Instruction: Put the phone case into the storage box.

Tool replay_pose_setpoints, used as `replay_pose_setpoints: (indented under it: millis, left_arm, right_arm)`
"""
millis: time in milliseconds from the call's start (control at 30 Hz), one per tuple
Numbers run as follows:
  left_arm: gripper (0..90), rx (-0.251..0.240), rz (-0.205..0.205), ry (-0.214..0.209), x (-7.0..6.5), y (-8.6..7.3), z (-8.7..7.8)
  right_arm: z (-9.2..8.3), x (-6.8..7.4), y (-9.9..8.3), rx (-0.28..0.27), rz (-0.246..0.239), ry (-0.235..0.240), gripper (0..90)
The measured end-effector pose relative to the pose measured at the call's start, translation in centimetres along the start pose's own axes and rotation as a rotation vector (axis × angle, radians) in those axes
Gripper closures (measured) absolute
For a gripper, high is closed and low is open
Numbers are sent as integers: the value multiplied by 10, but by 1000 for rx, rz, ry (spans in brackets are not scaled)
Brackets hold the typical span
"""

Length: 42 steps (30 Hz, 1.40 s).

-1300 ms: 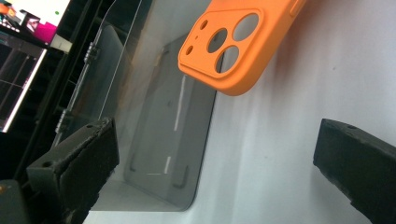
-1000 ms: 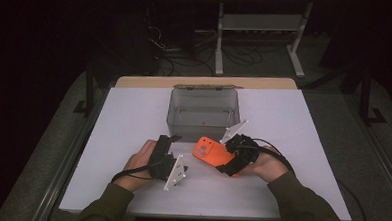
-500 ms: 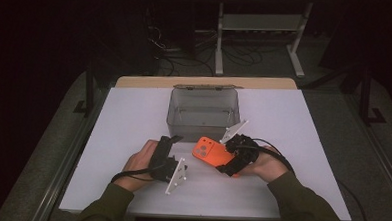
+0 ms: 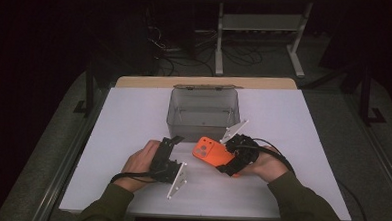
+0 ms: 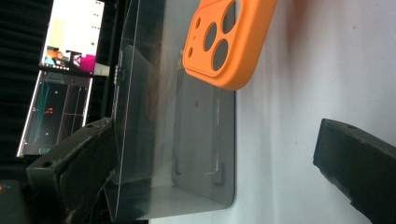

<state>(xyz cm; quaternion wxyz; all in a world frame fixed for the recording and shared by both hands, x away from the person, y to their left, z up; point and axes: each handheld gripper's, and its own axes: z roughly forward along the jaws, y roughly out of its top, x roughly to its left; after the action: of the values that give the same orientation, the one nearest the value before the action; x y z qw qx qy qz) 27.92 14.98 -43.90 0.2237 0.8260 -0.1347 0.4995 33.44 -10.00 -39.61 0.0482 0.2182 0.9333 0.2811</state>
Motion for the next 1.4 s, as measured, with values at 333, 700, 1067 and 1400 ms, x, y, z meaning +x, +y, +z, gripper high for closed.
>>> replay_pose_setpoints:
  millis: [333, 700, 1067, 1400]
  left_arm:
    - [0, -6, 7, 3, 0, 2, -1]
    - [0, -15, 13, 13, -3, 10, -1]
    - [19, -13, 30, 29, -4, 17, -1]
    - [28, -5, 27, 52, -4, 20, -1]
  right_arm:
    - [0, 0, 1, 5, 4, 4, 155]
    - [0, 2, 8, 6, 0, 14, 154]
    - [3, 4, 19, 15, 4, 24, 154]
    - [7, 6, 29, 18, -9, 34, 154]
